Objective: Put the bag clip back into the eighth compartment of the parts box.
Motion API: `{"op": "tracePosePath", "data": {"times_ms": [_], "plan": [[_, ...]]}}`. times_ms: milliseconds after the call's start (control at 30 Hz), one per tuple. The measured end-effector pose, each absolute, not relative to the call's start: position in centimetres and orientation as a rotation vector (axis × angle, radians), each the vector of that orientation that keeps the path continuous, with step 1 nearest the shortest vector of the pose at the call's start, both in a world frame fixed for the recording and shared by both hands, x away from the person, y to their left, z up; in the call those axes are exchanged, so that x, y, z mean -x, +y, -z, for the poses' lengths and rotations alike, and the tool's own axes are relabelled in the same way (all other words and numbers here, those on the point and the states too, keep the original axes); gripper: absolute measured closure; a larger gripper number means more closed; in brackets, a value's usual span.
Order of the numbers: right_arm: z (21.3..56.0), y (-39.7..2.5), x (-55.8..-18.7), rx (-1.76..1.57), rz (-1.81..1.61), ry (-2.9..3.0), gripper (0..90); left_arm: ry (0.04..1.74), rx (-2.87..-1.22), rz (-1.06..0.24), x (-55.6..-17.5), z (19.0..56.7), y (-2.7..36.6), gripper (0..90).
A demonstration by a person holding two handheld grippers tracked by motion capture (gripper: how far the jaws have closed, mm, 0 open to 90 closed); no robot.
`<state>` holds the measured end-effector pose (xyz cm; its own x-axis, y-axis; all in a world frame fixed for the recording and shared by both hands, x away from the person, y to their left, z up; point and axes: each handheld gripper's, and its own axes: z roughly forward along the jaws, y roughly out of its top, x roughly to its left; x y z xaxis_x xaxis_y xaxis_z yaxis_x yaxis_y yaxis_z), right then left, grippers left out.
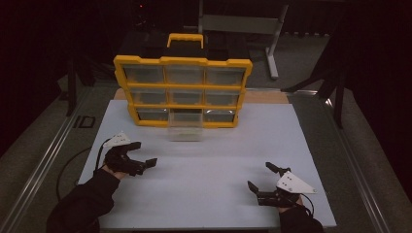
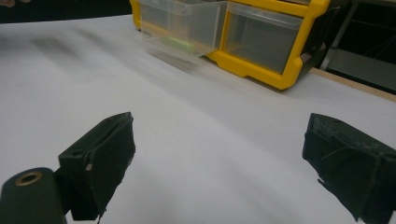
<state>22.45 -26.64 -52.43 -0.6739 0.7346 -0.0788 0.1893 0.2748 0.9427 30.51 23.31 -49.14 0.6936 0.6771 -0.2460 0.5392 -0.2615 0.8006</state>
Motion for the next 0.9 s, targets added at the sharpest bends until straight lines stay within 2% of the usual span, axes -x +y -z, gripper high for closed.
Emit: {"op": "tracePosePath", "data": {"times_ms": [433,900], "plan": [[52.4,-26.5,-22.4,-0.82,-1.396,2.042,9.1,0.969,-1.908,-0.219,-27.4,51.0,24.3,0.0],[52.3,-26.6,-22.3,-0.815,-1.398,2.04,9.1,1.018,-1.873,-0.263,-24.8,52.7,23.4,0.0]]}}
